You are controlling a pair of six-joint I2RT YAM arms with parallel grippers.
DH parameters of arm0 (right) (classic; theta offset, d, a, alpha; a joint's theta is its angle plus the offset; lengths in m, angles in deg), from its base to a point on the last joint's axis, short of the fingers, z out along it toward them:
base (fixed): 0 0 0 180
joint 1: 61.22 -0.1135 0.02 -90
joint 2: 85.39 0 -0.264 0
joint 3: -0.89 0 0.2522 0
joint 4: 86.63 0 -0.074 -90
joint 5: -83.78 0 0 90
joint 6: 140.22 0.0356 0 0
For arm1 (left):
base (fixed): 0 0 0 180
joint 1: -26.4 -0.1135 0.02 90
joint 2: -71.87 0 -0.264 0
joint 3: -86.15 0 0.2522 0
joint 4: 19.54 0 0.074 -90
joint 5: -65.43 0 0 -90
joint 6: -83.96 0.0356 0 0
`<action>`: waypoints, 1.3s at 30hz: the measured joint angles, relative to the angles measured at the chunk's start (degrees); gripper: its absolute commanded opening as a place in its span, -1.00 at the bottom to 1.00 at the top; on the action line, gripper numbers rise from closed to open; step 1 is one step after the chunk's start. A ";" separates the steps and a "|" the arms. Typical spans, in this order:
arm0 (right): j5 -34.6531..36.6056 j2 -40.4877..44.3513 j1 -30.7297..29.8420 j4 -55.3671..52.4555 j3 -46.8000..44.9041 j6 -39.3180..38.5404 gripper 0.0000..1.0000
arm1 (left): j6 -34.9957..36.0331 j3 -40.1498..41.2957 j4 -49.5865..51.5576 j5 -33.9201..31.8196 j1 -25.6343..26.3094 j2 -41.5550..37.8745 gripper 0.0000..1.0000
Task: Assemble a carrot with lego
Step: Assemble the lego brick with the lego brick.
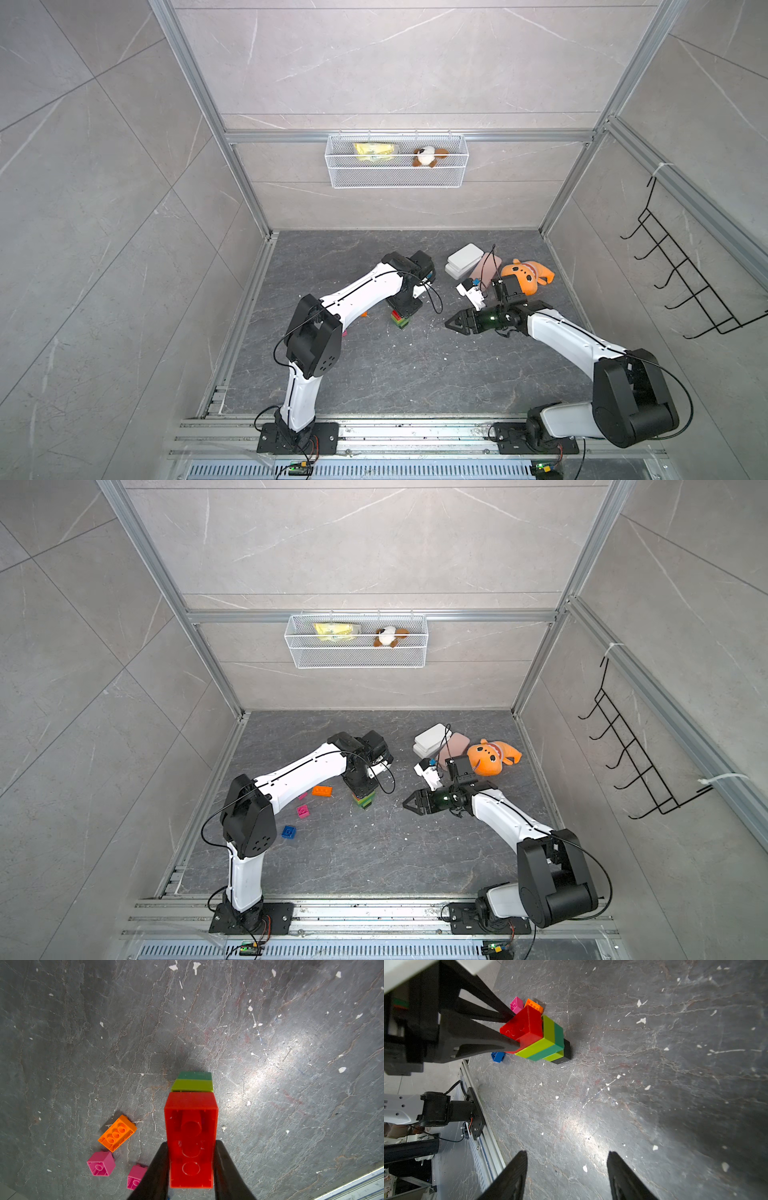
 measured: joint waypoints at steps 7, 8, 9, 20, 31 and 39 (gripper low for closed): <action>0.00 0.00 0.00 -0.07 0.09 0.00 0.28 | 1.51 6.34 -5.66 3.08 -1.31 -3.74 -0.76; 0.00 0.00 0.00 -0.07 0.09 0.00 0.28 | 1.70 6.97 -6.34 3.56 -1.64 -4.11 -0.76; 0.00 0.00 0.00 -0.11 0.09 0.00 0.28 | 1.90 7.63 -7.21 4.66 -2.08 -4.35 -0.76; 0.00 0.00 0.00 -0.24 0.09 0.00 0.28 | 3.32 10.43 -10.10 8.48 -3.91 -4.74 -0.78; 0.20 0.00 0.00 -0.90 0.63 0.00 0.28 | 14.34 8.52 -9.81 8.11 -3.91 -5.07 -0.75; 0.61 0.00 0.00 -2.32 1.31 -0.02 0.28 | 21.29 5.97 -8.20 10.23 -5.20 -3.32 -0.41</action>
